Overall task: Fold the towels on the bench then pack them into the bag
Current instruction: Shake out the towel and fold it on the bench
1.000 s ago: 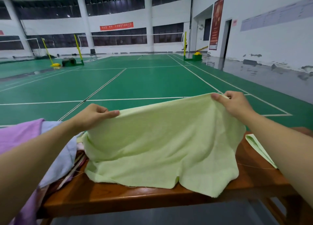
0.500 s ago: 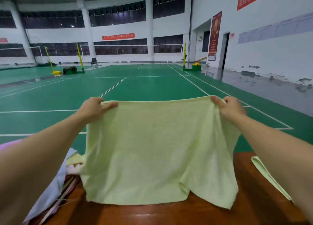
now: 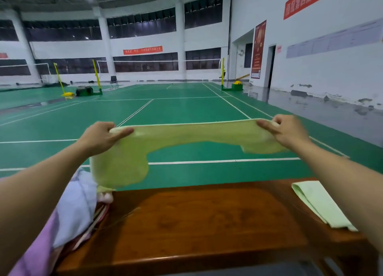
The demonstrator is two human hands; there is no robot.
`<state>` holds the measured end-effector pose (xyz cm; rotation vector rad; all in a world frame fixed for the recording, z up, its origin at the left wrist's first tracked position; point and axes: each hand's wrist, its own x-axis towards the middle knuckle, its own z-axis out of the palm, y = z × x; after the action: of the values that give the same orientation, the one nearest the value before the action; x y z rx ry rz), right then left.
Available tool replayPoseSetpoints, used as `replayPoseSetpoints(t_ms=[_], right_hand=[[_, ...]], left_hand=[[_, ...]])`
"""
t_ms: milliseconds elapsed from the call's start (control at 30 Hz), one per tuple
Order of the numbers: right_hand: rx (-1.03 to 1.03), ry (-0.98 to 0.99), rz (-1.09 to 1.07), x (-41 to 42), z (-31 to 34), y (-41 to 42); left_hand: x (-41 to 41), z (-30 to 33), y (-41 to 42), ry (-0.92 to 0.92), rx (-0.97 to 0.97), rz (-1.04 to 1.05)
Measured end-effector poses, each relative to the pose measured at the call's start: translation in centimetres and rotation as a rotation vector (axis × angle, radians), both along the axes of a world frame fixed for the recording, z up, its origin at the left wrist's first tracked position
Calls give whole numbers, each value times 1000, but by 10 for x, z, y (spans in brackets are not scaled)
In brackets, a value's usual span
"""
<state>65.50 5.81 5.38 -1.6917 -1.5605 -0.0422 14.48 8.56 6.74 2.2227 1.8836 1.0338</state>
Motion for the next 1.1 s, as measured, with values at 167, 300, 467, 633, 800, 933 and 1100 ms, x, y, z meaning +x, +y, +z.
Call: replayPoseSetpoints(t_ms=[167, 300, 467, 633, 800, 933, 1100], right_hand=[[-105, -231, 204, 13, -33, -64], [-353, -340, 262, 24, -76, -106], [-468, -446, 245, 27, -116, -133], [-524, -397, 219, 27, -127, -145], [-544, -365, 219, 20, -134, -147], [-532, -312, 228, 8, -135, -143], [-562, -323, 186, 20, -142, -139]], left_hand=[[-35, -43, -58, 263, -75, -165], [-53, -95, -99, 475, -239, -201], [-49, -134, -126, 414, -329, -236], [-44, -144, -133, 430, -421, -231], [-23, -146, -131, 490, -498, -166], [30, -154, -125, 489, -585, -259], [61, -158, -117, 544, -620, -327]])
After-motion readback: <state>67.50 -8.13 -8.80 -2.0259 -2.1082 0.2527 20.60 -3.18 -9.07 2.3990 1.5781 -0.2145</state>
